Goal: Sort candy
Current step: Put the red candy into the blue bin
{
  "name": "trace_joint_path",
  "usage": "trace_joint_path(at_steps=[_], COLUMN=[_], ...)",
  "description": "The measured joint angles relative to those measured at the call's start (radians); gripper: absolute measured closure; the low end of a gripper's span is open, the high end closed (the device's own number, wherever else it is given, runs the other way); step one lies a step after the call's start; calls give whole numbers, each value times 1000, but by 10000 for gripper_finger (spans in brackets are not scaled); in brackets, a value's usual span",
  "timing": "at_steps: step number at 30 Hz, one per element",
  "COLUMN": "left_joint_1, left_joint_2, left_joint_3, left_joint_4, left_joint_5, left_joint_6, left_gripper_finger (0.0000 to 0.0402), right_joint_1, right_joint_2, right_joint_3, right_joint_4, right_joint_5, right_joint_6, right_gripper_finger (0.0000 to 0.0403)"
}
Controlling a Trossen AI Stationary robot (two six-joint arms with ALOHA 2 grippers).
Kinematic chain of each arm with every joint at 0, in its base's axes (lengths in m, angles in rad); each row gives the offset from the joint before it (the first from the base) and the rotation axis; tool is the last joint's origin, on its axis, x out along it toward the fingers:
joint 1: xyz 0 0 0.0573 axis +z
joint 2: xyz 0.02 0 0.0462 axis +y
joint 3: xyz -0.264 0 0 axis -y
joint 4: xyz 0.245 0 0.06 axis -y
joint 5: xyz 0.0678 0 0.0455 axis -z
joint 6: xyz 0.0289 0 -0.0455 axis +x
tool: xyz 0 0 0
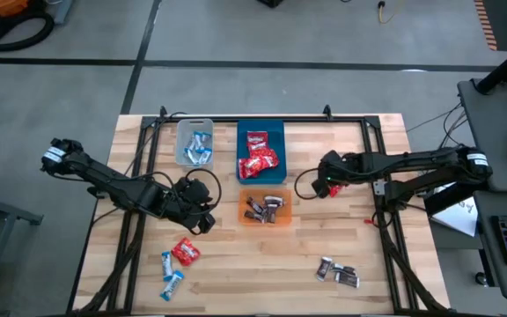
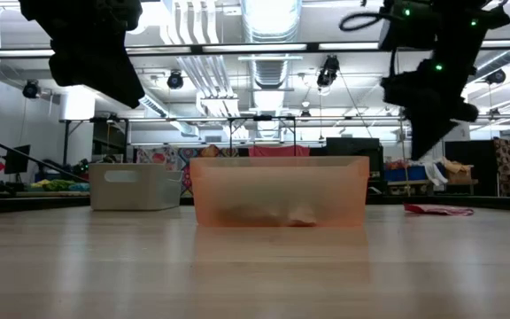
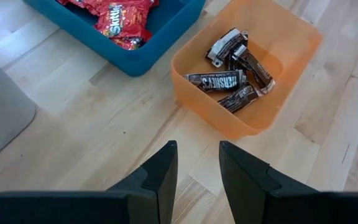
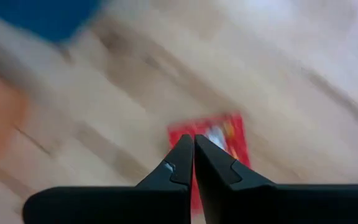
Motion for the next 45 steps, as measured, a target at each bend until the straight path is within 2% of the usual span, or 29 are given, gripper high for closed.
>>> trace_joint_path(at_steps=[3,6,10,16,22,26,29,32,37,45], left_joint_1=[0,0,0,11,24,24,24,24,24,24], left_joint_2=[0,0,0,0,-1,-1,-1,-1,0,0], left_joint_3=[0,0,0,1,66,111,127,128,127,126], left_joint_4=[0,0,2,39,74,74,74,74,74,74], left_joint_5=[0,-1,-19,-25,-51,-92,-102,-103,-103,-103], left_joint_6=[8,16,32,187,387,456,468,468,452,435], left_gripper_finger=[299,299,299,299,299,299,299,299,299,299], right_joint_1=[-2,-2,-12,-48,-108,-126,-126,-132,-146,-168], right_joint_2=[-1,-1,-1,0,8,58,124,188,287,404], right_joint_3=[0,0,8,11,11,10,10,10,10,15], right_joint_4=[-83,-78,-73,-73,-72,-46,-5,-7,-6,23], right_joint_5=[-6,18,-77,-188,-187,-184,-175,-140,-141,-209], right_joint_6=[-23,-111,-123,-110,-85,-84,-117,-136,-181,-254], right_gripper_finger=[394,392,368,290,199,146,121,108,106,106])
